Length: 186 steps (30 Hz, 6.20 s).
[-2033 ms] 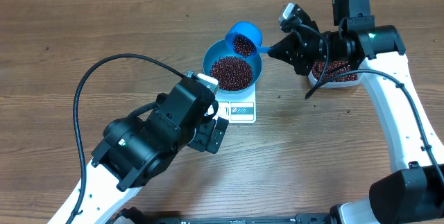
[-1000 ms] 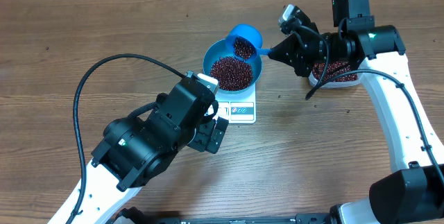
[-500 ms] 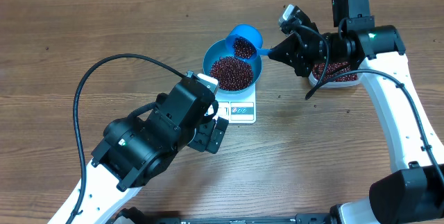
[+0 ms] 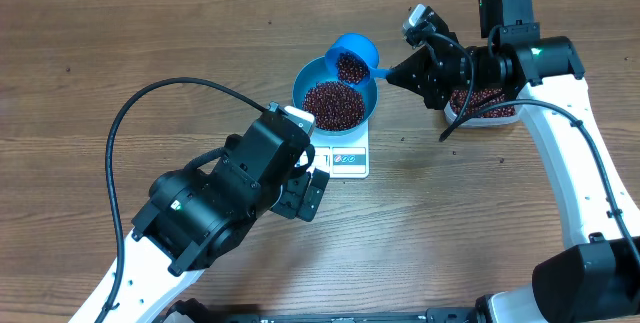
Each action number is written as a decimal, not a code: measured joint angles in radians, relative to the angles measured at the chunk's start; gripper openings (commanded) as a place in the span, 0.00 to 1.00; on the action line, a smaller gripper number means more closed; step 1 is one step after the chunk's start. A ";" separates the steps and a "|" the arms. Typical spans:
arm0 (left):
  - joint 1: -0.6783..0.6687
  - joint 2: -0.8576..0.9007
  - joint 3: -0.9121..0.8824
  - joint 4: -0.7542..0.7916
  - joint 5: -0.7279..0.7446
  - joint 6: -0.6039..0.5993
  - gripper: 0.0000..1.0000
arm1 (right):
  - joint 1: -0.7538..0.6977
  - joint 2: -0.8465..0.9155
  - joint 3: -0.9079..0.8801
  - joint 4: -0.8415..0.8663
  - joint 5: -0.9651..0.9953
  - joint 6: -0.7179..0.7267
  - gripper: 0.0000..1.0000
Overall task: Scoop item into bowl and weigh 150g on scale
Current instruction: 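Keep the blue scoop tilted over the teal bowl, trickling beans, then move the scoop back to the bean tub and dip it in, then lift the scoop with a few beans and carry it over the bowl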
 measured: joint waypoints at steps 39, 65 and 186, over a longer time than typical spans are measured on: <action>0.000 0.000 0.000 0.000 0.000 0.000 1.00 | 0.000 0.000 0.000 0.000 -0.011 -0.020 0.04; 0.000 0.000 0.000 0.000 0.000 0.000 1.00 | 0.000 0.000 0.000 0.003 -0.011 0.000 0.04; 0.000 0.000 0.000 0.000 0.000 0.000 0.99 | 0.331 0.145 0.037 0.017 0.664 0.207 0.04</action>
